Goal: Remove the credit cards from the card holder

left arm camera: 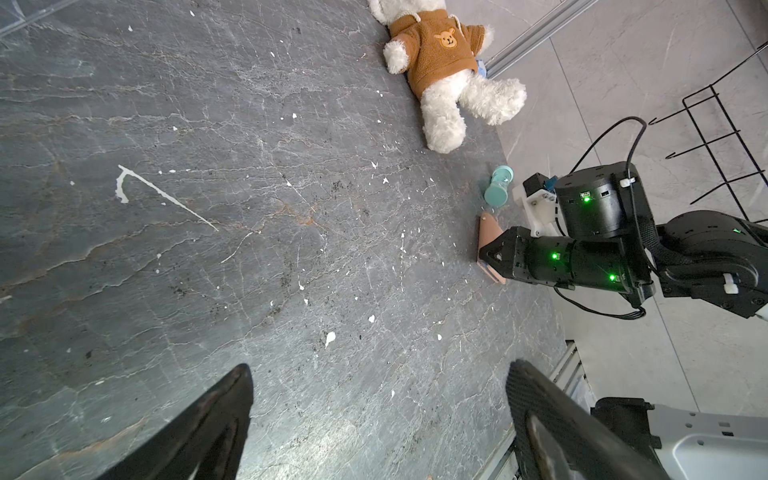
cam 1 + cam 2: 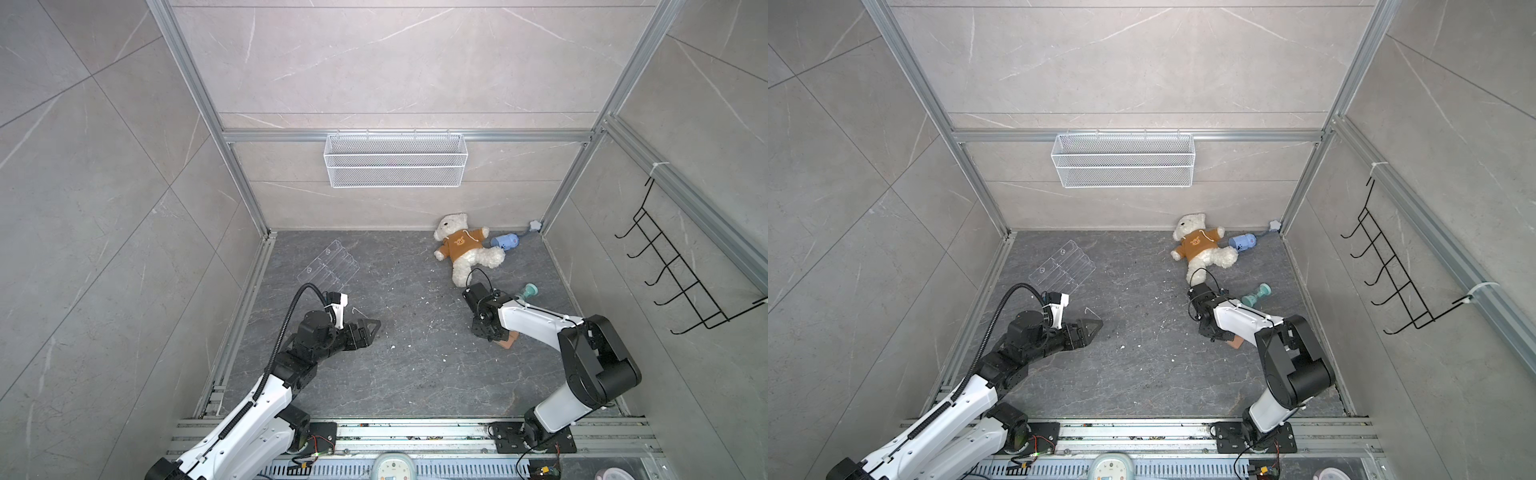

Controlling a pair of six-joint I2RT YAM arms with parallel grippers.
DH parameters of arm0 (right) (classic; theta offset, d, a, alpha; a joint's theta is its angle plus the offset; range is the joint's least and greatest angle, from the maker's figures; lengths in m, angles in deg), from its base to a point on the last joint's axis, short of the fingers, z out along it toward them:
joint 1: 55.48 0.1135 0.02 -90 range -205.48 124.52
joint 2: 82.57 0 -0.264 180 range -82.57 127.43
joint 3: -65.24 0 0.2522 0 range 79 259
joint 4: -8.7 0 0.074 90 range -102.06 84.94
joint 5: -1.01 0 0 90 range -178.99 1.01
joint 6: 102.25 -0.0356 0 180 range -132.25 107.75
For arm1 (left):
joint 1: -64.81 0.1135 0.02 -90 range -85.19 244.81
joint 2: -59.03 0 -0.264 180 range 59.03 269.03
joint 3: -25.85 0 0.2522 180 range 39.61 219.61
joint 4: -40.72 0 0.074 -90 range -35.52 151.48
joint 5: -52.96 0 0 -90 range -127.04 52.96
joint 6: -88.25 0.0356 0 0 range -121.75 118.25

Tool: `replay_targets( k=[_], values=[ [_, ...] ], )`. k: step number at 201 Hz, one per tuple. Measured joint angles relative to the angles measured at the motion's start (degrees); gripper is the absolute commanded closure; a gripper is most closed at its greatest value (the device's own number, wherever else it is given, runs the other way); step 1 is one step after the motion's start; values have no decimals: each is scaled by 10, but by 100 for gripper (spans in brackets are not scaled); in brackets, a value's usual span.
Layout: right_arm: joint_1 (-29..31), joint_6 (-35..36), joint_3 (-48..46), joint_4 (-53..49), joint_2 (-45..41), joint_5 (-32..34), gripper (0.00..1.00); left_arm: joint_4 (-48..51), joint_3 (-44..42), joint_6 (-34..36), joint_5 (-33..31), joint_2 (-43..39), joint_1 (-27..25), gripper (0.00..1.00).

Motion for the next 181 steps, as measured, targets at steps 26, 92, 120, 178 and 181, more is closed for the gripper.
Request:
replay_targets(
  k=[26,92,120,178,181],
  values=[
    [0,0,0,3,0,-1,93,3,0,0,0,0,0,3],
    [22,19,0,4,-14,-5,100,4,0,0,0,-1,0,4],
    [54,30,0,5,-41,-23,100,4,0,-1,0,-1,0,3],
    [183,31,9,10,-76,-60,100,4,0,-16,0,-1,0,3],
    [190,30,11,10,-76,-61,100,4,0,-17,0,-1,0,3]
  ],
)
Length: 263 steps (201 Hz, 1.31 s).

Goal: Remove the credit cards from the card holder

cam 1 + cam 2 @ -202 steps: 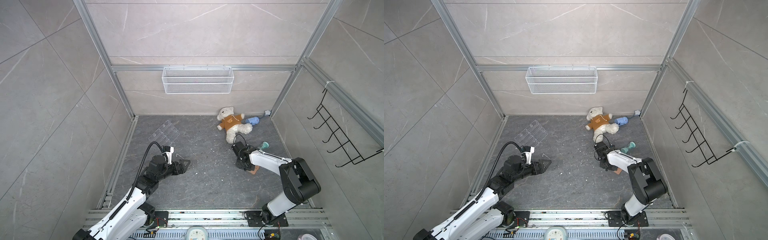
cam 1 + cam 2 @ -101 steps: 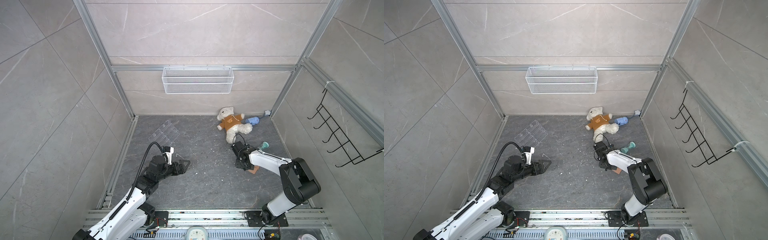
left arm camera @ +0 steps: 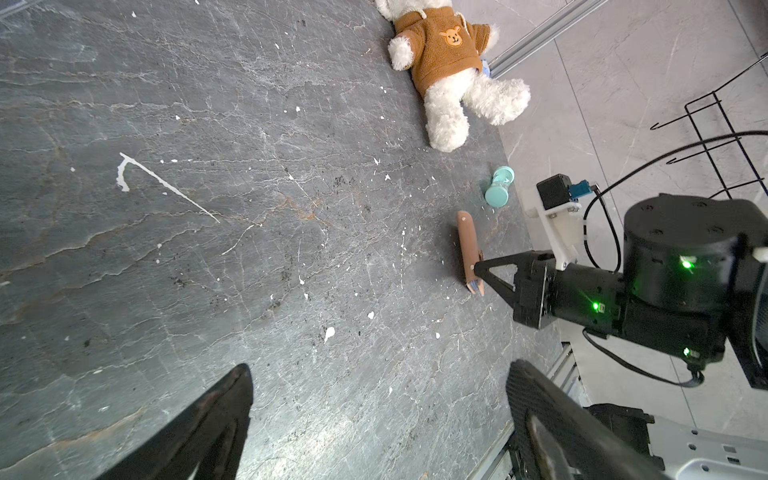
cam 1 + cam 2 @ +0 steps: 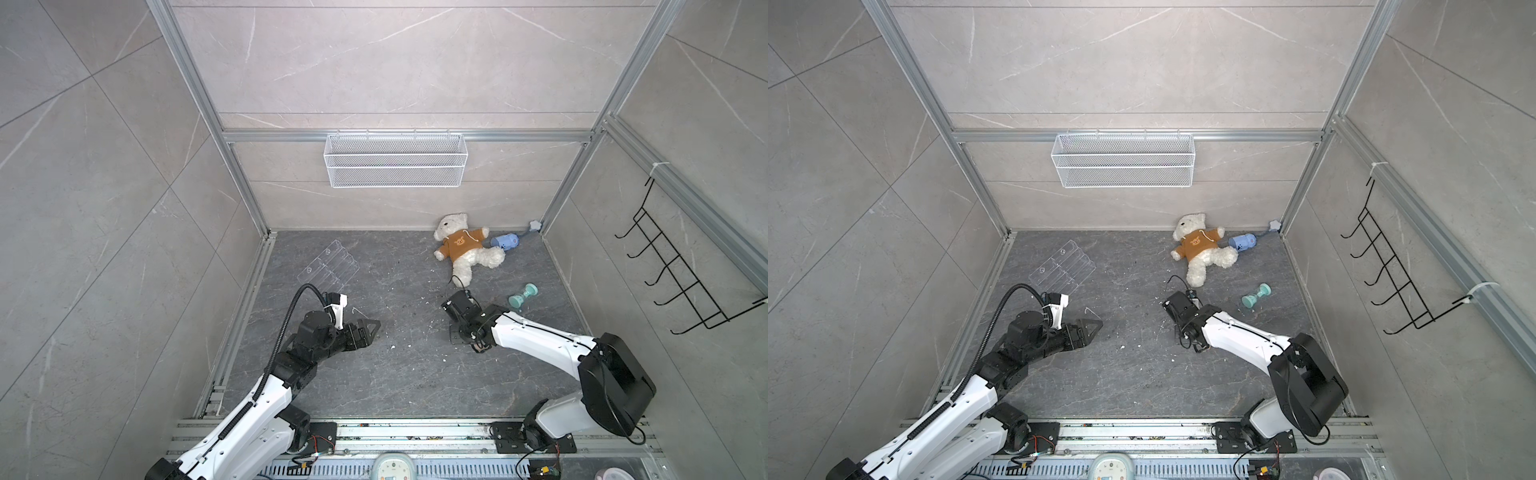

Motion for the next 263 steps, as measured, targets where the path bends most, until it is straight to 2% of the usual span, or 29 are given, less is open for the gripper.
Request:
replay_targets(
  k=[40,94,149,212,263],
  values=[
    [101,-12,40,0,7,-9,100,0,0,-17,-1,-1,0,4],
    [231,-26,121,19,77,-10,100,4,-8,-65,-22,-17,0,4],
    [290,-29,153,34,148,-12,100,9,-19,-106,-47,-34,0,4],
    [295,-45,153,61,153,-38,58,13,-42,-132,-56,-43,0,4],
    [296,-62,140,72,132,-49,41,12,-46,-140,-44,-46,0,5]
  ],
)
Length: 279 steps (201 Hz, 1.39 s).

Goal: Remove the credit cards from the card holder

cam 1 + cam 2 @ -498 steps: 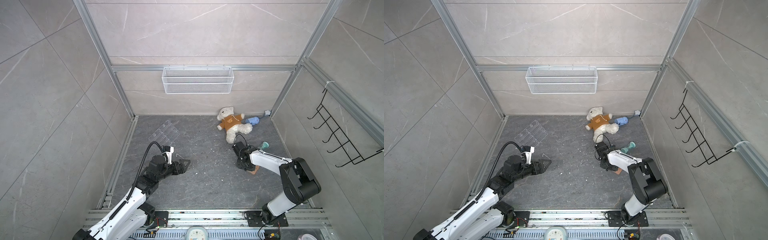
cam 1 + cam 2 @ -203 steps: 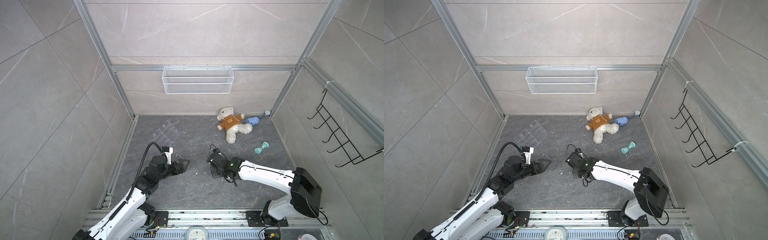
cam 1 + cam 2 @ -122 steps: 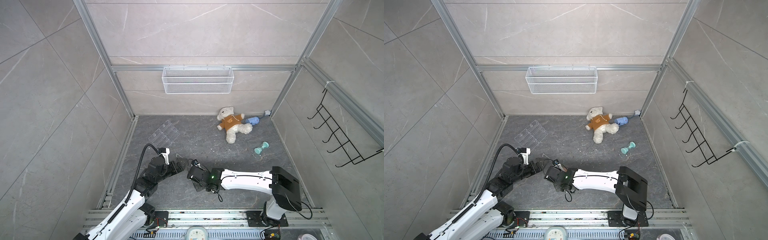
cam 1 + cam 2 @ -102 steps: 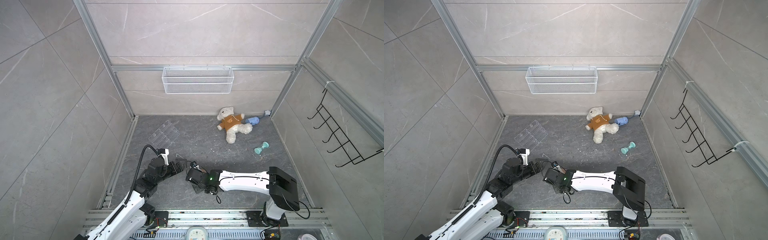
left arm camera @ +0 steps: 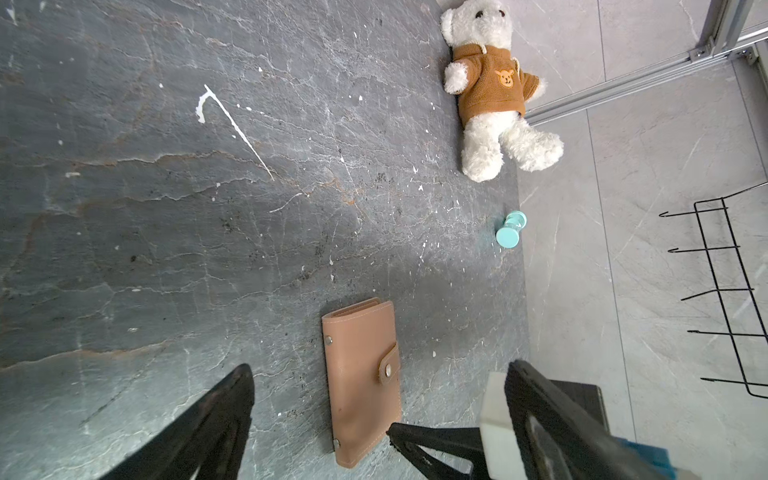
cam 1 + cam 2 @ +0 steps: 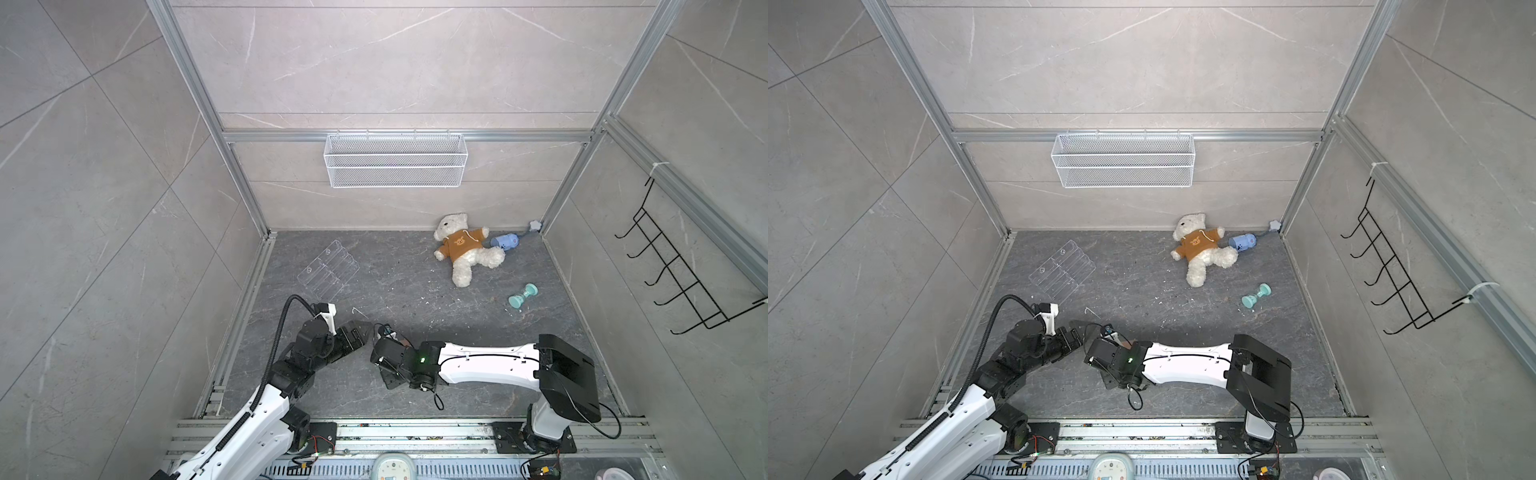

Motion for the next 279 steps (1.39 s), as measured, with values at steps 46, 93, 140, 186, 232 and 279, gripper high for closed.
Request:
replay_targets(
  k=[46,93,140,186,232,279],
  values=[
    [-20,-9,-5,-7,-60,-3,32,-19,-29,-12,39,-1,0,6],
    [-95,-12,-49,-4,-99,-42,32,-56,-73,-35,90,5,0,11],
    [-127,-12,-75,16,-103,-92,48,-118,-97,-60,138,50,-15,22],
    [-137,-14,-85,45,-103,-125,57,-169,-97,-71,150,114,-52,30],
    [-149,-15,-92,65,-90,-144,75,-197,-97,-80,147,156,-76,32],
    [-160,-16,-110,81,-74,-156,86,-228,-97,-87,136,198,-94,38]
  ],
)
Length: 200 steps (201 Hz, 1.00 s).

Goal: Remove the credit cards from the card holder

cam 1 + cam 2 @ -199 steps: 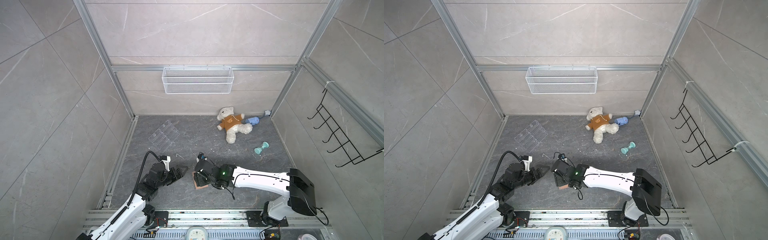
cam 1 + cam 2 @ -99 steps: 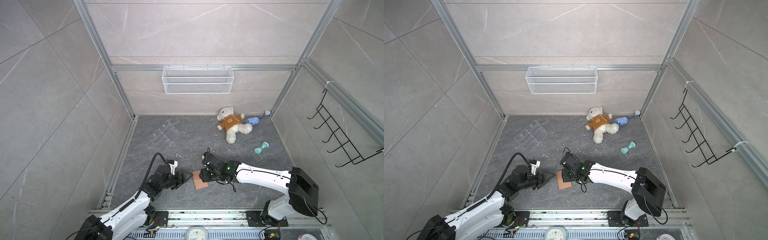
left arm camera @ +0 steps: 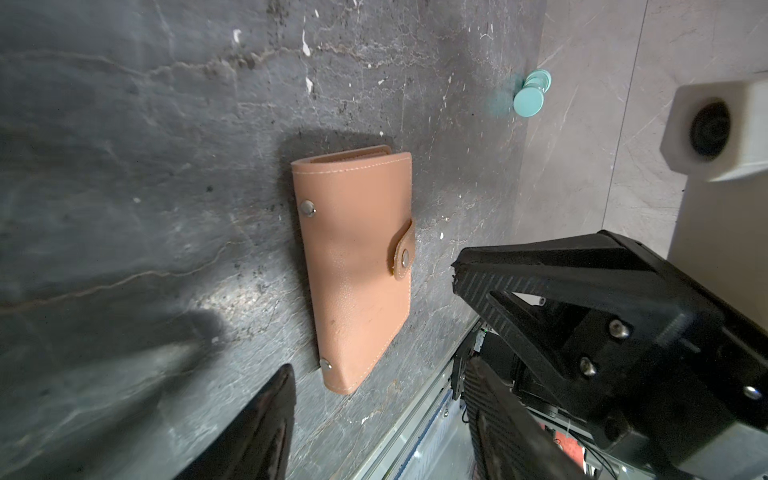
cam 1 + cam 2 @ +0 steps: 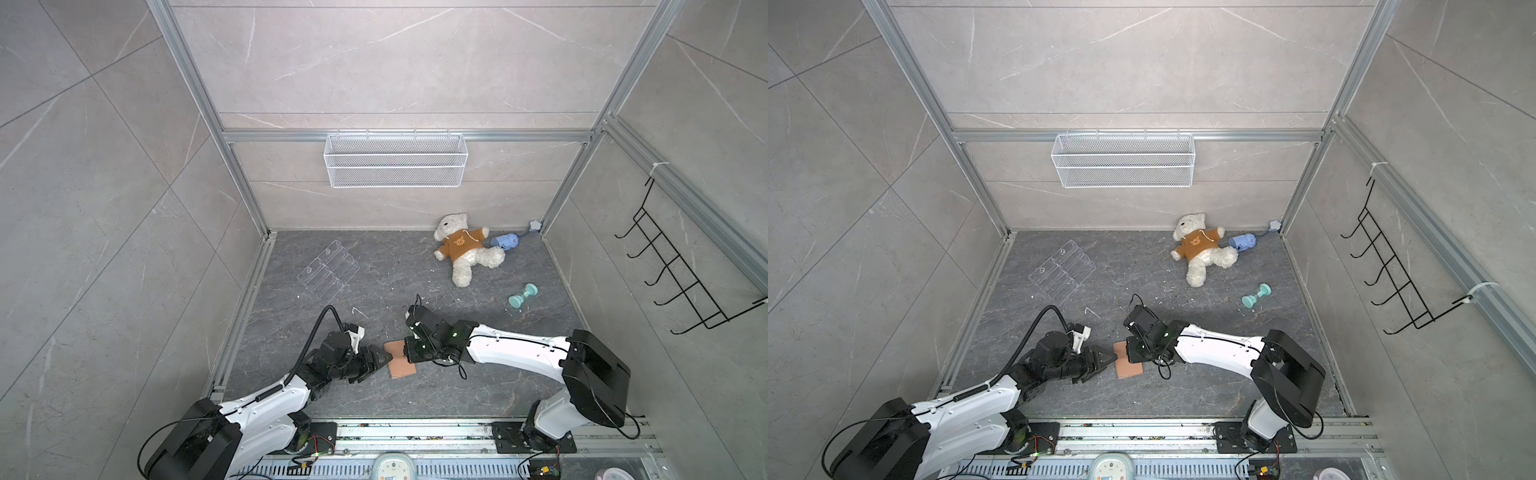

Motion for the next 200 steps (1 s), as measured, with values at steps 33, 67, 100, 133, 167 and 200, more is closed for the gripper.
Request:
replay_targets(
  k=[33,67,100,133,167,200],
  values=[
    [-1,-3,-15,15,4,-8,89,-26,0,-3,-3,38,-9,42],
    [-1,-9,-34,26,8,-12,91,-52,0,-7,-8,67,-14,45],
    [-1,-14,-46,38,15,-16,92,-75,0,-11,-16,83,-18,45],
    [-1,-17,-57,53,21,-20,93,-94,-2,-16,-17,102,-21,46],
    [-2,-22,-65,66,23,-20,94,-111,-5,-21,-17,121,-26,47],
    [-2,-26,-71,79,23,-21,94,-139,-7,-25,-19,140,-33,48]
  ],
)
